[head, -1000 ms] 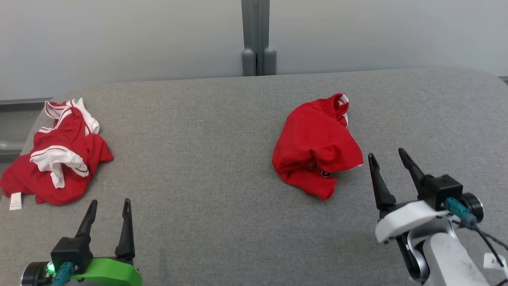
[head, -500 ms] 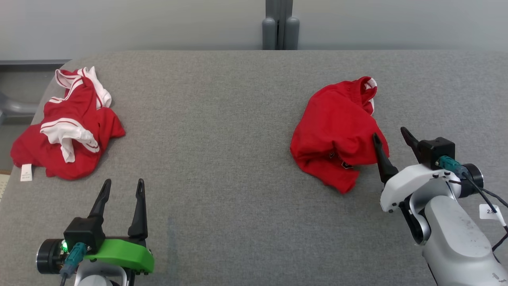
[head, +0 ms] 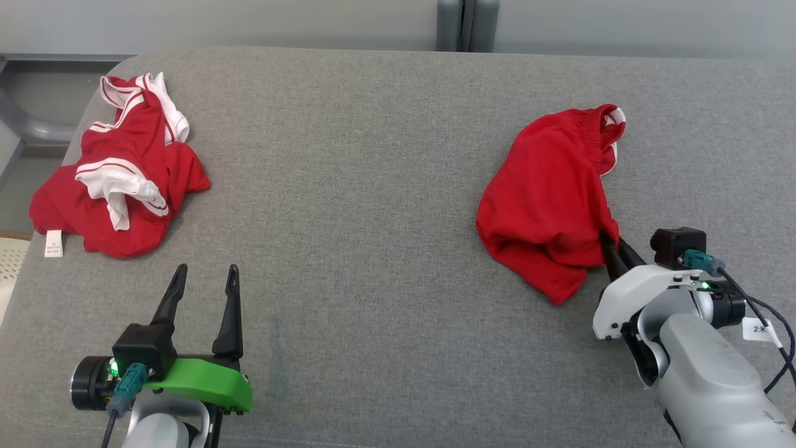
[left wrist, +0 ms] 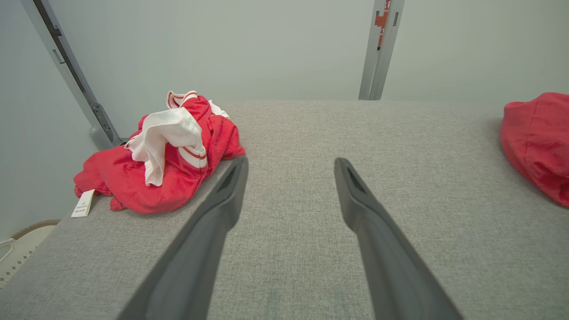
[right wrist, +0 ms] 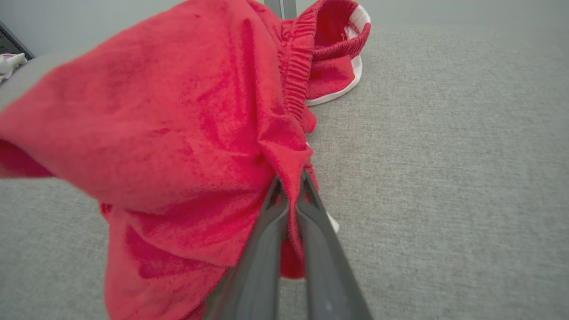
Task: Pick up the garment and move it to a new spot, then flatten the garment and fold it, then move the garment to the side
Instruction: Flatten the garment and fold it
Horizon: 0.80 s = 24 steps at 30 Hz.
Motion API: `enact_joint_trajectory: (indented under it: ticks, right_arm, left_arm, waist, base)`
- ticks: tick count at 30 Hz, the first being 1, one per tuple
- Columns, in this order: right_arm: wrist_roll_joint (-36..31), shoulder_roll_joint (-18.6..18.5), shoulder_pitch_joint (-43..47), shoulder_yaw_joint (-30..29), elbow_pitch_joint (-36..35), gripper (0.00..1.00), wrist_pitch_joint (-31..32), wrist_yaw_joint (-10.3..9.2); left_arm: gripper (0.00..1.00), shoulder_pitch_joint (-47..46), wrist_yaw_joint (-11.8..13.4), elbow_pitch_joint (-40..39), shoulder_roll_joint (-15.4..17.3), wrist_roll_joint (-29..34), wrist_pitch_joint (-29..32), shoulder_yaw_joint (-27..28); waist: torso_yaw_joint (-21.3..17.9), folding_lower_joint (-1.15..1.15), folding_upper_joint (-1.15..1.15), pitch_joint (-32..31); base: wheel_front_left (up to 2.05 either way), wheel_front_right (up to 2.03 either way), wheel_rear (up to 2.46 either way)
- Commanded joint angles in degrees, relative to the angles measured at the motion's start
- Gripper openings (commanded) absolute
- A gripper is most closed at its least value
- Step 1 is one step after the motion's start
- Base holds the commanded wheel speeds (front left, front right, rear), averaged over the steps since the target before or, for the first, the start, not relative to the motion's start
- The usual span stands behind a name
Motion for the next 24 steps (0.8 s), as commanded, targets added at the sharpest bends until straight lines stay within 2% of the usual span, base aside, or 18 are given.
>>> enact_joint_trajectory:
  ticks: [1,4,7,12,17,24]
  right_arm:
    - [0.58,-0.86,-0.77,0.26,0.15,0.00,-0.59,0.01]
    - [0.32,-1.94,-1.38,0.26,-1.68,0.00,-1.02,0.01]
    - [-1.04,-2.73,-1.66,-0.70,-6.72,0.00,-1.02,0.01]
    - [-4.52,-1.24,-1.36,0.38,-15.68,0.00,-1.00,0.02]
    - [-7.21,2.05,-2.88,7.25,-19.79,0.00,-1.00,0.01]
    - [-5.79,5.95,-4.33,22.50,-16.33,0.00,-1.01,0.01]
  left_arm:
    - [1.00,-0.68,-0.09,0.19,0.02,0.20,-0.25,0.13]
    - [1.00,-0.08,0.13,0.39,0.08,0.22,-0.28,0.56]
    - [1.00,0.45,0.20,0.04,0.18,0.34,-0.29,0.94]
    - [1.00,0.93,0.06,-0.46,0.30,0.59,-0.29,1.33]
    - [1.00,1.04,-0.30,-0.85,-0.15,0.77,-0.25,1.20]
    - [1.00,0.51,-0.61,-0.68,-1.01,0.96,-0.26,0.88]
  waist:
    - [-0.31,0.00,0.00,-0.54]
    - [-0.74,0.00,0.00,-1.48]
    - [-1.05,0.00,0.00,-2.05]
    - [-0.93,0.00,0.00,-2.73]
    - [0.41,0.00,0.00,-2.71]
    - [3.45,0.00,0.00,-2.10]
  base:
    - [0.00,0.00,0.00]
    - [0.00,0.00,0.00]
    - [0.00,0.00,0.00]
    - [0.00,0.00,0.00]
    - [0.00,0.00,0.00]
    - [0.00,0.00,0.00]
